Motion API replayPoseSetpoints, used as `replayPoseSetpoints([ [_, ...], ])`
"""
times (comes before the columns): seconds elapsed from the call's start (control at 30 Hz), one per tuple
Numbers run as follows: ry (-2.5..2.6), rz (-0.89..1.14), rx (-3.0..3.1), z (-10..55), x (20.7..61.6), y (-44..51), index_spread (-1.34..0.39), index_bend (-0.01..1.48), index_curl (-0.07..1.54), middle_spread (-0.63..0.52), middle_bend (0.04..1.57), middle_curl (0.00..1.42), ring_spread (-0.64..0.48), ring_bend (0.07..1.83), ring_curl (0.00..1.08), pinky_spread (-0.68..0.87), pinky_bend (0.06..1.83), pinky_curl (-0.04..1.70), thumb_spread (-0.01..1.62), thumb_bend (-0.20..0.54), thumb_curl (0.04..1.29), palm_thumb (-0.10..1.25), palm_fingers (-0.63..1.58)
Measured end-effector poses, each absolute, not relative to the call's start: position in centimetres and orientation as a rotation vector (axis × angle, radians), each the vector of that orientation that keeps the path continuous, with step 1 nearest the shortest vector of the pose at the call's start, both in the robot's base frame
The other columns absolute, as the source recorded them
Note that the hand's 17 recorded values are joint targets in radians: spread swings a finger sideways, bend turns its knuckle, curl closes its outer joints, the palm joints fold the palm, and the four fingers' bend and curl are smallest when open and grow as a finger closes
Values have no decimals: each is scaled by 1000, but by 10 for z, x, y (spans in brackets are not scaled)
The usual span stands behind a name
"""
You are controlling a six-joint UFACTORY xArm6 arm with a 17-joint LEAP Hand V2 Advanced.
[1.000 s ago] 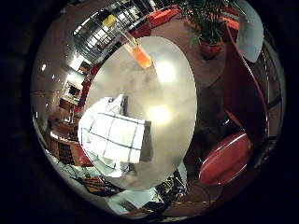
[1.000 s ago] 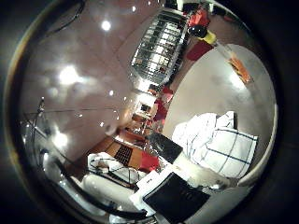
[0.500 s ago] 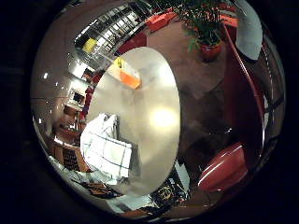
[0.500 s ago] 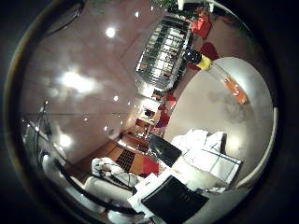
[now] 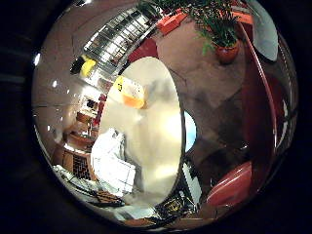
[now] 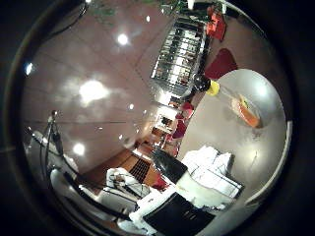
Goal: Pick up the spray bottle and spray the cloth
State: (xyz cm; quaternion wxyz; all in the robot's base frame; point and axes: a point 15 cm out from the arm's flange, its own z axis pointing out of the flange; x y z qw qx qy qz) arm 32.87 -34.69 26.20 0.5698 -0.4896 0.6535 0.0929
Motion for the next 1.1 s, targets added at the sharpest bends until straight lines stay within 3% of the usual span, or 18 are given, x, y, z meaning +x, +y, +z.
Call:
replayPoseSetpoints([
  [0.87, 1450, 414, -1367, 232, 458, -268, -145, 156, 259, 143, 294, 340, 227, 422, 241, 424, 399, 295, 973, -24, 301, 508, 158],
  [1.03, 1475, 430, -1394, 226, 482, -248, -127, 146, 252, 56, 400, 369, 143, 584, 269, 379, 400, 276, 1004, 20, 346, 704, 426],
  [1.1, 1487, 469, -1390, 223, 487, -233, -147, 158, 257, -22, 509, 413, 31, 700, 305, 237, 466, 284, 1020, 14, 384, 796, 604],
])
